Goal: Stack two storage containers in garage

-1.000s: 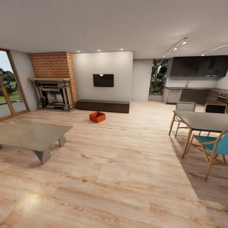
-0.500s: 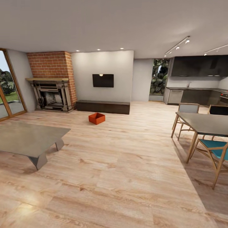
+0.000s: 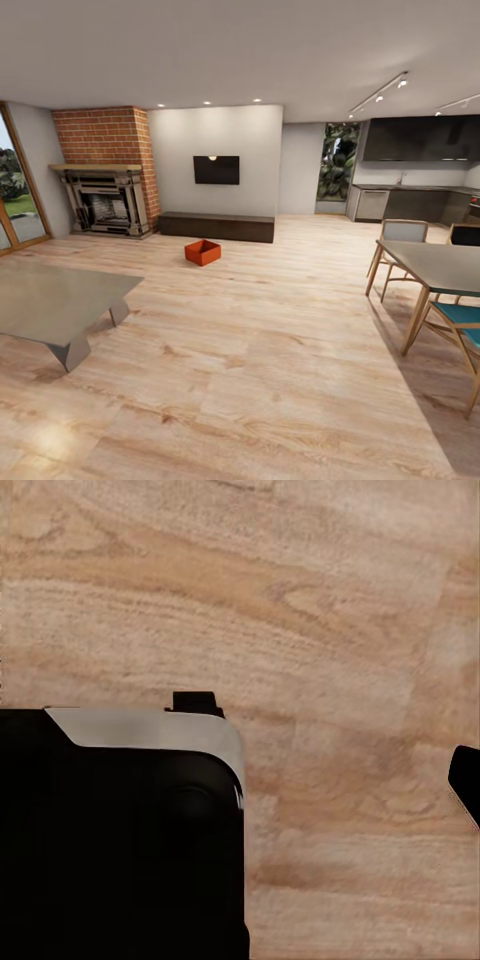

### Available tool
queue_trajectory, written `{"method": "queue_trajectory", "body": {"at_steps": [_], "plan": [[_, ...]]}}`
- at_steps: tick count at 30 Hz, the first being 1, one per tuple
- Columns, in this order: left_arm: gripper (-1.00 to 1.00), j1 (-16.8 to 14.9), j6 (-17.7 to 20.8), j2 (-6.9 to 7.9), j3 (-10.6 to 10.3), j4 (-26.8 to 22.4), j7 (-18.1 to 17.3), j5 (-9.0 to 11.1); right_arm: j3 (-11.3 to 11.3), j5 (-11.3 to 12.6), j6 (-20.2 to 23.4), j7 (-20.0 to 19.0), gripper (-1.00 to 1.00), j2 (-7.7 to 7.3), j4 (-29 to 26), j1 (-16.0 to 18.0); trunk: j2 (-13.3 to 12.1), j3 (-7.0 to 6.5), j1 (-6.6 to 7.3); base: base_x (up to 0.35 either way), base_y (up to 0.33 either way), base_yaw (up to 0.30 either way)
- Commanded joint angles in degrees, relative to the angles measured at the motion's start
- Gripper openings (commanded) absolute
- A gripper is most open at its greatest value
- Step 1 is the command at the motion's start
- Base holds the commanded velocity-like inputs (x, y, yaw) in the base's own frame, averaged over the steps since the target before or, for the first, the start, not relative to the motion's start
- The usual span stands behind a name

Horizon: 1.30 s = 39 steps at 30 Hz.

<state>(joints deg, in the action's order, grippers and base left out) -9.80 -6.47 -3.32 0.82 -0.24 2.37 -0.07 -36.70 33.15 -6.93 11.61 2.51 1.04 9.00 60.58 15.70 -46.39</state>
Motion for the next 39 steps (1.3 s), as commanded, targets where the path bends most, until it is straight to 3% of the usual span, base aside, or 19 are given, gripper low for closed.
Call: {"method": "queue_trajectory", "body": {"at_steps": [1, 39], "plan": [[1.0, 0.0, -0.2, -0.02, 0.1, 0.1, 0.2, 0.0, -0.5, 0.5, -0.2, 0.1, 1.0, 0.04, 0.1, 0.1, 0.0, 0.07, -0.04, 0.317, 0.0, 0.0], [1.0, 0.0, -0.2, -0.02, 0.1, 0.1, 0.2, 0.0, -0.4, 0.7, -0.3, 0.1, 1.0, 0.04, 0.1, 0.1, 0.0, 0.07, -0.04, 0.317, 0.0, 0.0]]}}
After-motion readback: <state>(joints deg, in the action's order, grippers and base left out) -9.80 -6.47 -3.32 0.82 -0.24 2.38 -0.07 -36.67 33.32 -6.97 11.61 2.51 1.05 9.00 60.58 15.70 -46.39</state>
